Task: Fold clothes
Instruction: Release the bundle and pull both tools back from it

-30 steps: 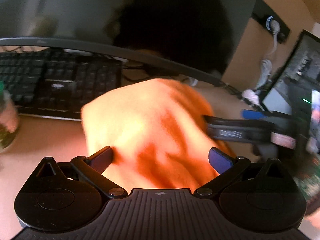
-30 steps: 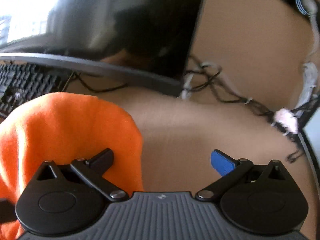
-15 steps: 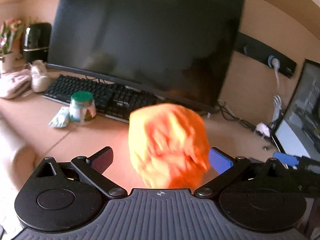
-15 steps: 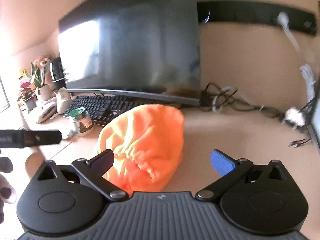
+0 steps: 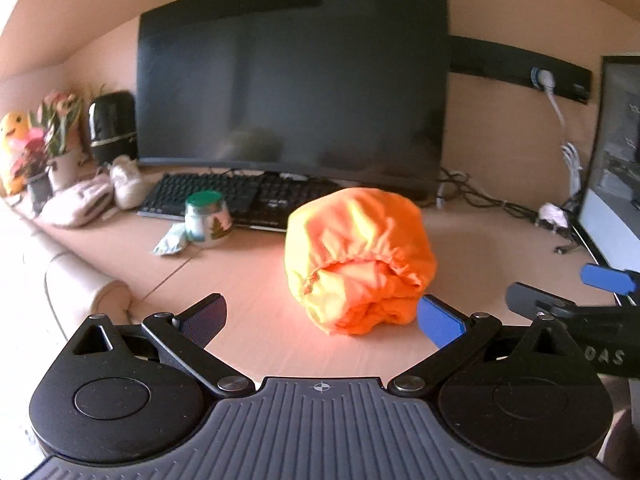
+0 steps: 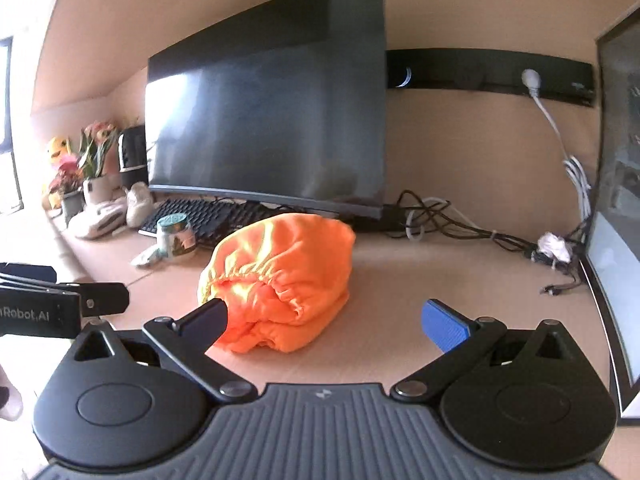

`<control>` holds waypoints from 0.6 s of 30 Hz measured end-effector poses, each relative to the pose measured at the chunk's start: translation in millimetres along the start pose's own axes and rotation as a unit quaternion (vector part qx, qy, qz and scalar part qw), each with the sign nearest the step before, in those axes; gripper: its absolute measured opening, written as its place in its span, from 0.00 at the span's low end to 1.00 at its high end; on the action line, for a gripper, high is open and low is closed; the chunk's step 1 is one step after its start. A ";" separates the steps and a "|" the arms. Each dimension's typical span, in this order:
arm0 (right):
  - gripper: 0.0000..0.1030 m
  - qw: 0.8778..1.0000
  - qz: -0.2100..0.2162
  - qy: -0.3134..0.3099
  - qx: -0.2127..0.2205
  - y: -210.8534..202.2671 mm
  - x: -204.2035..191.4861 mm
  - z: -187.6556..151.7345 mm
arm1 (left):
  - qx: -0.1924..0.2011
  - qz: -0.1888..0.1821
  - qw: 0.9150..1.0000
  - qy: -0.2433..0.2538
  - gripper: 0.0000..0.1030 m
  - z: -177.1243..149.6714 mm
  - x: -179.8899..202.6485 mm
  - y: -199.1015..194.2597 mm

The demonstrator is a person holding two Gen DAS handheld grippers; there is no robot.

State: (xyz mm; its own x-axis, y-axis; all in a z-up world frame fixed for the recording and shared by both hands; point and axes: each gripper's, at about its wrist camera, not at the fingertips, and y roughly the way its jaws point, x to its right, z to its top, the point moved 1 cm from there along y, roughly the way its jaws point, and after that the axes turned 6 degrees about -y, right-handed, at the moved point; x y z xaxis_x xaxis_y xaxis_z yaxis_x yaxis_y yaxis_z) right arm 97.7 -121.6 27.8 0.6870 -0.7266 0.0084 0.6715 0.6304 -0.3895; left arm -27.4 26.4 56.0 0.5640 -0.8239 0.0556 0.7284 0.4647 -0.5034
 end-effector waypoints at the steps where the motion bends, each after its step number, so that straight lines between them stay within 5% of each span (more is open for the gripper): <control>1: 1.00 1.000 0.001 0.003 0.000 -1.7 1.5 -1.3 | 0.000 0.004 1.000 0.008 1.00 -1.4 2.6 -2.2; 18: 1.00 0.999 0.003 0.007 -0.051 0.5 11.2 -21.1 | -0.059 0.007 0.997 -0.041 1.00 -32.8 0.3 11.5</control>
State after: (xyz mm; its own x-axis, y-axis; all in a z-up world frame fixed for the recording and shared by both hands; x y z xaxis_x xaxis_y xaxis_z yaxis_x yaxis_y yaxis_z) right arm 99.9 -135.2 8.3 0.6866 -0.7270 -0.0066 0.6353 0.6043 -0.4809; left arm -31.6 20.9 21.9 0.6083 -0.7852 0.1161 0.6714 0.4309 -0.6029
